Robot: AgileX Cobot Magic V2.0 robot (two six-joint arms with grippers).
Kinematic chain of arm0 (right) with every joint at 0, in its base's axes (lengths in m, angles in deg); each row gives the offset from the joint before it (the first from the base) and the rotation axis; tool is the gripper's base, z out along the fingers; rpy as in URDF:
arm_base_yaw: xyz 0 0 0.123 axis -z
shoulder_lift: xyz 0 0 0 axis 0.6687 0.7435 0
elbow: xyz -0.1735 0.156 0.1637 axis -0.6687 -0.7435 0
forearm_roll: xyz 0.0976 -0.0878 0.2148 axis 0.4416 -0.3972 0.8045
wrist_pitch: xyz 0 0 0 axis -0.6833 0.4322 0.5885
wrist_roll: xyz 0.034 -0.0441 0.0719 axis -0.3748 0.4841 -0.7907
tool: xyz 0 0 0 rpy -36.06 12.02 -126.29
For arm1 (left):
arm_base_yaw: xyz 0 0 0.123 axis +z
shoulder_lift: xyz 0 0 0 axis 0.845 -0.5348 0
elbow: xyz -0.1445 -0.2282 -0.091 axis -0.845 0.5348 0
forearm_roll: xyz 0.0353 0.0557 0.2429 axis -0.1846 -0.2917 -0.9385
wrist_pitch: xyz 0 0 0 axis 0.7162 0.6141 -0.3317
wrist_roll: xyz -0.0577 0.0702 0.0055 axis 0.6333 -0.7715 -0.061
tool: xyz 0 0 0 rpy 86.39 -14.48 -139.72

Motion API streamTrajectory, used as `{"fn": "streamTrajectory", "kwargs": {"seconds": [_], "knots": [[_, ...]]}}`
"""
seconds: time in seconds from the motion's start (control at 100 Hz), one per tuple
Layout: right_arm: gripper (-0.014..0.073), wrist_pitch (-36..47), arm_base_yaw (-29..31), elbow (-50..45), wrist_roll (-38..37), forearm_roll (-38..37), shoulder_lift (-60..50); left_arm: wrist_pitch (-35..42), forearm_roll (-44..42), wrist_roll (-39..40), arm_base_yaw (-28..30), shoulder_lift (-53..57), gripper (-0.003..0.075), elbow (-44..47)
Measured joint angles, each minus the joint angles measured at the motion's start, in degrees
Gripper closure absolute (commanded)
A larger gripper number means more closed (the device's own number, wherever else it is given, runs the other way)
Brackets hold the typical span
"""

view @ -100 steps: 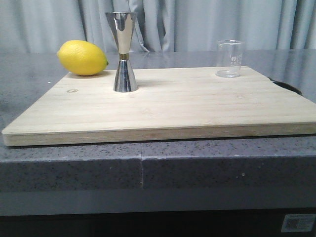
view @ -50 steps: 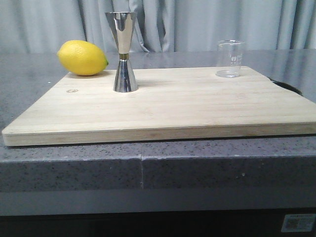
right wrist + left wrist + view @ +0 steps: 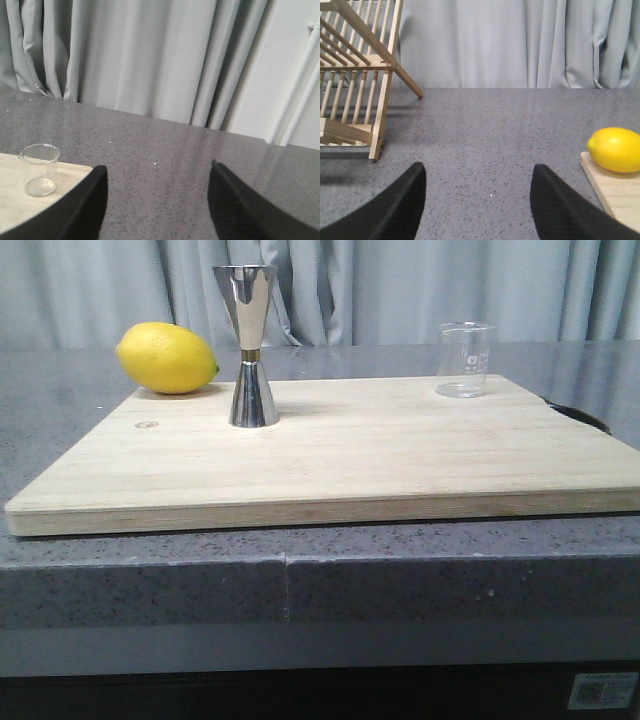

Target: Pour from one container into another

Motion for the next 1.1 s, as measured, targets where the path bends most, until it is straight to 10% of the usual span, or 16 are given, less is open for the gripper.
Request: {"fn": "streamTrajectory", "kwargs": {"seconds": [0.35,0.74,1.1], "knots": [[0.028,1.5,0.0,-1.73,0.0,-0.29,-5.44,0.63,0.0,0.0,0.0,4.33,0.0349,1.91],[0.051,1.72,0.0,-1.77,0.0,-0.29,-5.87,0.67,0.0,0.0,0.0,4.33,0.0736,1.91],[0.0648,2.01,0.0,-1.77,0.0,-0.29,-5.87,0.67,0.0,0.0,0.0,4.33,0.0738,1.91]]}}
